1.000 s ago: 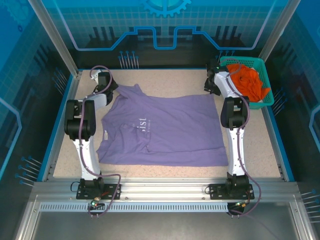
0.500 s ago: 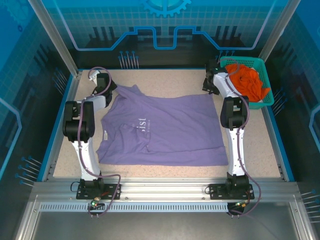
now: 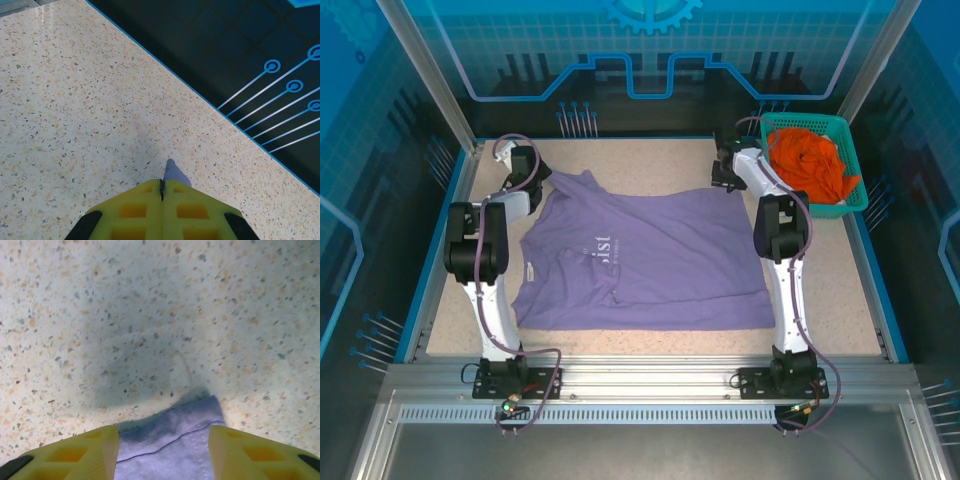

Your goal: Fold and stack the t-shirts

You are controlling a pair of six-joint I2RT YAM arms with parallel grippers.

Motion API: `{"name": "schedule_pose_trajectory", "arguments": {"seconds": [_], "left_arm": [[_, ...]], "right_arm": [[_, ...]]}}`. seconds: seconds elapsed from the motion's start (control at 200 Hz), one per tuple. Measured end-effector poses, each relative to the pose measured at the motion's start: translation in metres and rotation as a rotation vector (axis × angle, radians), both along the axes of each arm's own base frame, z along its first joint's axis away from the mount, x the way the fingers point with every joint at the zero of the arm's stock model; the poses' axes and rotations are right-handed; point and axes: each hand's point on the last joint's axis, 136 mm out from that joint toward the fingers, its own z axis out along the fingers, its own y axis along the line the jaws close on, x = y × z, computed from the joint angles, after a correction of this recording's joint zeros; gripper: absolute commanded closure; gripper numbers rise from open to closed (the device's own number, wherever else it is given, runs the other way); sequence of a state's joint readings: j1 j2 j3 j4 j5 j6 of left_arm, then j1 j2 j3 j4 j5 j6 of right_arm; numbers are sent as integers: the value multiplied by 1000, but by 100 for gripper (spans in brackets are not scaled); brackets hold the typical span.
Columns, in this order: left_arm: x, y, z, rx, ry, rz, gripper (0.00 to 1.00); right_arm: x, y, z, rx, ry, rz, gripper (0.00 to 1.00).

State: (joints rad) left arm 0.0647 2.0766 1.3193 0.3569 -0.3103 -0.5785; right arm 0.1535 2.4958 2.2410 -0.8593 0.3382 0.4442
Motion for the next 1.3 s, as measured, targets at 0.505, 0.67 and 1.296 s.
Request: {"name": "schedule_pose_trajectory", "arguments": {"seconds": [0.505,0.67,1.296], "left_arm": [[1,-1,1,-10,-2,-4,100],[6,-4,8,-20,-15,-15,100],[56,-37,13,-117,-8,-222,100]], "right_arm": [[9,-21,-21,103,65,-62,56],[8,-18,-22,125,73,-65,65],[1,-10,9,79,35,13,100]]}}
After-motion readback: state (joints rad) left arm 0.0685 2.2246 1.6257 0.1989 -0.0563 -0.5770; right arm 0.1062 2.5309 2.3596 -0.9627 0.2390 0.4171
